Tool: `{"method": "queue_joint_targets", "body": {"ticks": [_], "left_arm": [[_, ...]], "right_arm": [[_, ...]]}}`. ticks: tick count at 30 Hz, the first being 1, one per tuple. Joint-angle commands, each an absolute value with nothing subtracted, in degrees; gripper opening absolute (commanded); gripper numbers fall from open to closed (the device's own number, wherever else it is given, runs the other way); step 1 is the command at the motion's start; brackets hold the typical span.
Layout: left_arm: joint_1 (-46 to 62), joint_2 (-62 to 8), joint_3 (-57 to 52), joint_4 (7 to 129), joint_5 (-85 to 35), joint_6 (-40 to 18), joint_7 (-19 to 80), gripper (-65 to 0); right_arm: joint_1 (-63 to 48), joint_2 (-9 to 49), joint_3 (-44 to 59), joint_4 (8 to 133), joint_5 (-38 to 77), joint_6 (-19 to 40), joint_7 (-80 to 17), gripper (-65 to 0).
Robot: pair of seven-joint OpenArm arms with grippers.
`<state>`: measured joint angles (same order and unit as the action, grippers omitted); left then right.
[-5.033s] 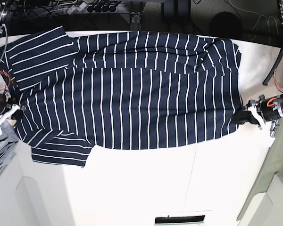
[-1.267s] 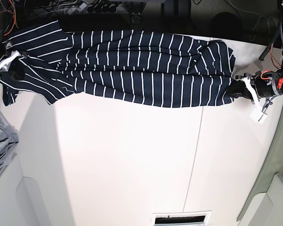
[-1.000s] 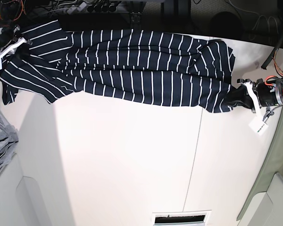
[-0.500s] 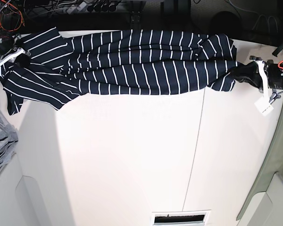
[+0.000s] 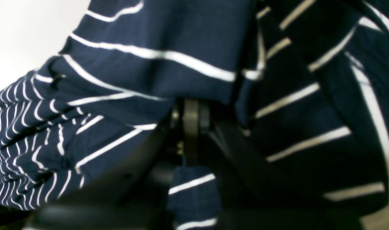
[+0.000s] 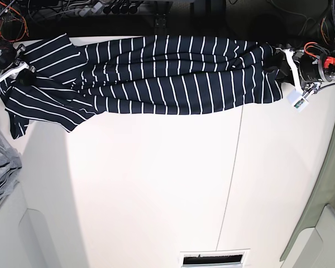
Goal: Layout the t-shirt on the table in an organized manner, then fold the t-shirt properly
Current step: 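Slide the left gripper along the strip end toward the right gripper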
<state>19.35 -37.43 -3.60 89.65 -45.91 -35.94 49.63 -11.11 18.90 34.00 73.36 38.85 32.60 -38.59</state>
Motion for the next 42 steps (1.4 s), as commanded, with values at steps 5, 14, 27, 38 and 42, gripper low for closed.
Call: {"method": "queue_joint_targets", "body": {"ticks": [5, 14, 27, 38, 42], "left_arm": [[18.92, -34.87, -4.29, 90.13, -43.99, -32.67, 48.53, -34.6], [19.14, -31.0, -15.07, 90.06, -44.03, -32.29, 48.66, -32.6], [22.04, -26.52, -18.0, 85.91, -43.18, -32.14, 47.16, -29.0], [22.06, -20.12, -18.81, 83.37, -43.66, -35.48, 46.24, -25.9], [22.09, -17.45, -18.72, 83.37, -44.69, -38.85, 48.23, -25.9]], "right_arm": [[-10.85, 19.84, 34.35, 74.04, 40.05, 32.77, -38.02, -65.0], [-10.85, 19.84, 34.35, 74.04, 39.92, 32.77, -38.81, -65.0], [-10.85, 19.84, 34.35, 74.04, 40.07, 32.77, -39.22, -65.0], [-10.85, 19.84, 34.35, 74.04, 40.14, 32.8, -39.31, -65.0], [-10.83, 19.84, 34.35, 74.04, 40.14, 32.8, -39.48, -65.0]]}}
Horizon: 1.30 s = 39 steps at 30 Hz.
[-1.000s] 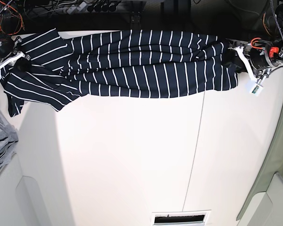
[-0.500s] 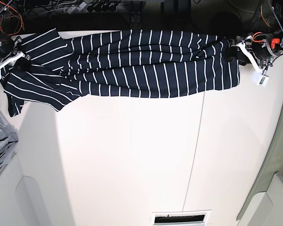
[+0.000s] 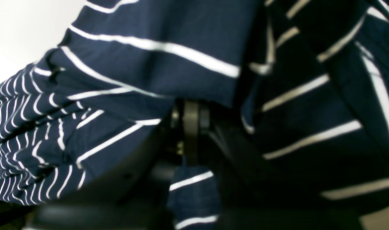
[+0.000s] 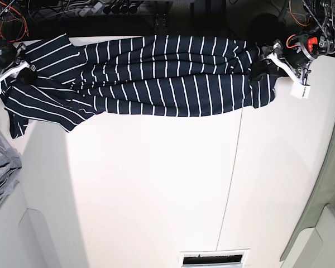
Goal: Layout the t-shirt on the table in an organized manner, then fold the t-shirt properly
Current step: 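Slide the left gripper along the strip end toward the right gripper, then lift the strip end with the left gripper and fold it toward the middle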
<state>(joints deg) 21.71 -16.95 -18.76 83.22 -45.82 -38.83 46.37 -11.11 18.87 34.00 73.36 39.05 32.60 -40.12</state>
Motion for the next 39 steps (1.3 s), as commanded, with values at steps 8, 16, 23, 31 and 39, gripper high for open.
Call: {"method": "queue_joint_targets", "body": {"ticks": [8, 16, 23, 31, 39], "left_arm": [[21.91, -16.69, -16.93, 83.4, -46.89, -39.72, 45.71, -61.3], [18.87, -19.09, -17.06, 83.4, -44.47, -37.43, 43.83, -65.0], [12.69, -20.86, -16.91, 83.4, -39.29, -35.33, 43.94, -65.0], [8.58, -21.5, -16.82, 83.4, -37.82, -34.87, 43.99, -65.0], [9.13, -26.37, -16.82, 91.2, -43.57, -31.07, 53.23, -65.0]], "right_arm": [[-10.85, 19.84, 34.35, 74.04, 41.17, 32.8, -39.48, -65.0], [-10.83, 19.84, 34.35, 74.04, 42.06, 32.8, -39.46, -65.0], [-10.79, 19.84, 34.35, 74.04, 43.86, 32.8, -39.44, -65.0], [-10.41, 19.81, 34.35, 74.04, 44.16, 32.8, -39.46, -65.0], [-9.21, 19.81, 34.35, 74.04, 43.97, 32.8, -39.59, -65.0]]}}
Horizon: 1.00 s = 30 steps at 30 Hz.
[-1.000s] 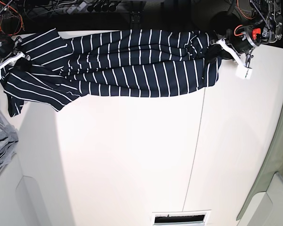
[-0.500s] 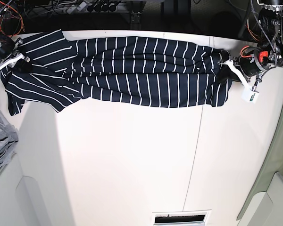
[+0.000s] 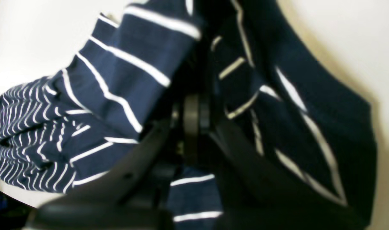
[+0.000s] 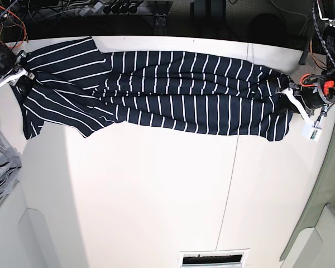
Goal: Layout the t-shirt on the table in an organized manner, then fold the t-shirt properly
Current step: 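Lift the strip end with the left gripper and fold it toward the middle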
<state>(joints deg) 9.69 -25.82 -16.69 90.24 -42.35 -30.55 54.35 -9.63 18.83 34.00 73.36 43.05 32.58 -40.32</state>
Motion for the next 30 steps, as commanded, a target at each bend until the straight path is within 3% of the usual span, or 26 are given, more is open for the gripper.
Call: {"method": "queue_joint_targets", "body": {"ticks": [1, 6, 13, 18, 23, 27, 28, 30], "left_arm": [[9.28, -26.33, -16.82, 93.21, -45.6, -31.07, 54.37, -65.0], [9.69, -24.08, -13.87, 101.49, -49.1, -31.29, 54.24, -65.0], [7.9, -15.25, 1.04, 103.7, -44.25, -31.51, 50.74, -65.0], [5.17, -7.77, 6.9, 100.44, -35.7, -31.51, 48.82, -65.0], [3.75, -5.41, 10.39, 92.84, -34.7, -31.55, 48.51, -65.0], [3.31, -5.41, 14.9, 91.88, -34.94, -33.06, 47.55, -33.3], [3.16, -5.41, 16.05, 91.88, -34.94, -33.06, 47.07, -29.4], [3.03, -5.41, 17.82, 91.88, -34.96, -33.04, 46.48, -28.6]], "right_arm": [[-9.21, 19.81, 34.35, 74.04, 43.99, 32.8, -39.66, -65.0], [-9.08, 19.81, 34.35, 74.04, 43.94, 32.8, -39.7, -65.0], [-9.06, 19.81, 34.35, 74.04, 43.94, 32.8, -39.7, -65.0], [-9.06, 19.79, 34.35, 74.04, 43.94, 32.8, -40.34, -65.0], [-9.06, 19.81, 34.35, 74.04, 43.94, 32.8, -40.34, -65.0], [-9.04, 19.81, 34.35, 74.04, 44.01, 32.77, -40.32, -65.0], [-9.04, 19.81, 34.35, 74.04, 44.16, 32.77, -40.32, -60.0], [-9.06, 19.84, 34.37, 74.04, 44.18, 32.77, -40.34, -47.5]]}}
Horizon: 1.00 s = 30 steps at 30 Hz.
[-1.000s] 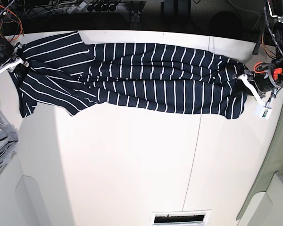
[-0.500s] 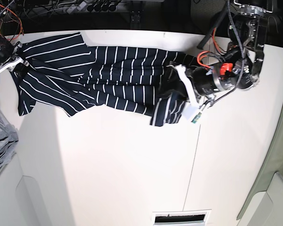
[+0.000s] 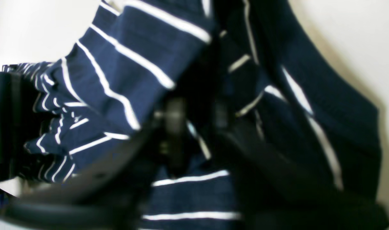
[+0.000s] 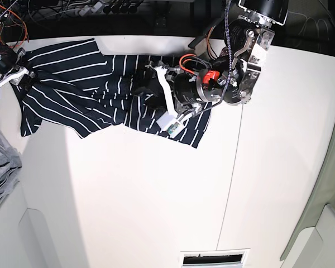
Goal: Layout the t-shirt on the table in an organized manner, then fold the t-shirt properly
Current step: 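Lift the strip end with the left gripper and fold it toward the middle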
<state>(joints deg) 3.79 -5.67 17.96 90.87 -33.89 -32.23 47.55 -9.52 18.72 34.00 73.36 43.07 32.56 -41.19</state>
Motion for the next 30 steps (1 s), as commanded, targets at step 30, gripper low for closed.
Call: {"method": "queue_joint_targets", "body": {"ticks": [30], "left_arm": [[2.92, -6.15, 4.21, 93.06, -42.57, -35.88, 51.83, -28.7]], "right_arm": [[0.01, 30.04, 32.47, 66.67, 39.4, 33.71, -38.85, -20.2]]}}
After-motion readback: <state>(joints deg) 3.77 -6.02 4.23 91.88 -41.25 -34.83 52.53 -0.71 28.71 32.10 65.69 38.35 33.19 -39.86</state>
